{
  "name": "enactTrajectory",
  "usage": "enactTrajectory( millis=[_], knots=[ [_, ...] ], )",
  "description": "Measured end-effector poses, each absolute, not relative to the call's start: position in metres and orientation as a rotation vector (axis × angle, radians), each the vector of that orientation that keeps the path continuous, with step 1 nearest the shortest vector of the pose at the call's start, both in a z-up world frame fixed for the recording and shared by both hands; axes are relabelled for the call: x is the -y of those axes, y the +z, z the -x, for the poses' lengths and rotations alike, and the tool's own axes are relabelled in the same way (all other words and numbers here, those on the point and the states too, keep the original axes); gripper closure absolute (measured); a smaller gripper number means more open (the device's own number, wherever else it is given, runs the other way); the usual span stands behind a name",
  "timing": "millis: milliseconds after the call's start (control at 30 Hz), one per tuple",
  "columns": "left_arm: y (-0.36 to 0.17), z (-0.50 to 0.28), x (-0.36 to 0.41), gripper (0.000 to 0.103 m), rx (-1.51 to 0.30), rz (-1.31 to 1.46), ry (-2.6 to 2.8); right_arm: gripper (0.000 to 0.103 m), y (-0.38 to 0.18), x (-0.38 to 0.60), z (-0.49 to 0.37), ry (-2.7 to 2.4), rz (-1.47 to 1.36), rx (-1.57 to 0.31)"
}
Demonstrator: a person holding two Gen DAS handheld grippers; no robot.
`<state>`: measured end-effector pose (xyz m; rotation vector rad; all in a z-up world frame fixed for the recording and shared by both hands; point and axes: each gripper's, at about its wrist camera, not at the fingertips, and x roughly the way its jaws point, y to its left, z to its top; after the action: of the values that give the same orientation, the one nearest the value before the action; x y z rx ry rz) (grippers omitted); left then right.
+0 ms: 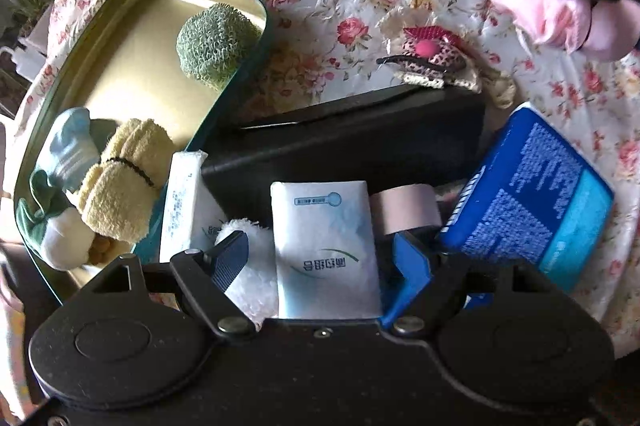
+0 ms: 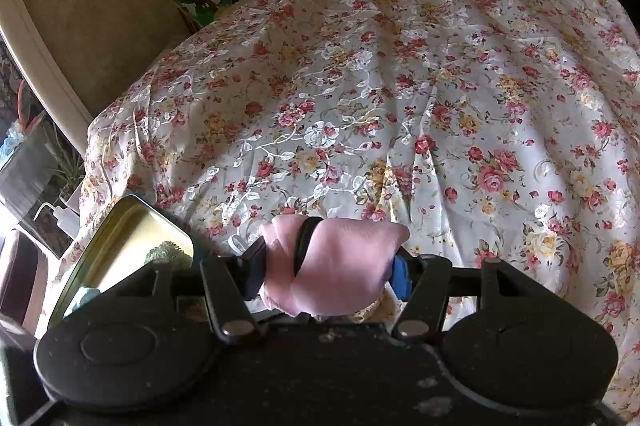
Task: Organize soft objects
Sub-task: 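Grasp the white packet with the left tool while the right tool holds the pink cloth, then drop the pink cloth into the tray with the right tool while the left tool carries the packet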
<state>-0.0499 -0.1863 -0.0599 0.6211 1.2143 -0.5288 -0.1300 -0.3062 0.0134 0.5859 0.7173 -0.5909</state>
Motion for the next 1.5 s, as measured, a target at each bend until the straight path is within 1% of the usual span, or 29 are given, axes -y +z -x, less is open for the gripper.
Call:
enactTrajectory(
  millis=[100,133,167,200,433,933,1267,1500],
  knots=[
    [-0.063,0.052,0.190,0.031,-1.204,-0.643,-0.525,0.044,0.012,0.308,0.130,-0.596,-0.595,-0.719],
    [-0.063,0.053,0.191,0.039,-1.201,-0.646,-0.527,0.044,0.011,0.309,0.130,-0.597,-0.598,-0.720],
    [-0.063,0.053,0.191,0.050,-1.201,-0.646,-0.534,0.044,0.010,0.310,0.130,-0.599,-0.602,-0.720],
    [-0.063,0.053,0.191,0.051,-1.214,-0.641,-0.541,0.044,0.010,0.310,0.131,-0.600,-0.605,-0.719],
    [-0.053,0.044,0.181,0.052,-1.237,-0.552,-0.567,0.044,0.010,0.313,0.133,-0.609,-0.613,-0.704],
    [0.008,0.019,0.141,0.052,-1.160,-0.307,-0.619,0.044,0.005,0.315,0.130,-0.636,-0.601,-0.723],
    [0.039,-0.029,0.072,0.052,-1.098,-0.117,-0.514,0.044,0.001,0.309,0.124,-0.648,-0.561,-0.748],
    [0.050,-0.054,0.020,0.052,-1.054,-0.003,-0.388,0.044,0.002,0.299,0.118,-0.624,-0.519,-0.744]
  ],
)
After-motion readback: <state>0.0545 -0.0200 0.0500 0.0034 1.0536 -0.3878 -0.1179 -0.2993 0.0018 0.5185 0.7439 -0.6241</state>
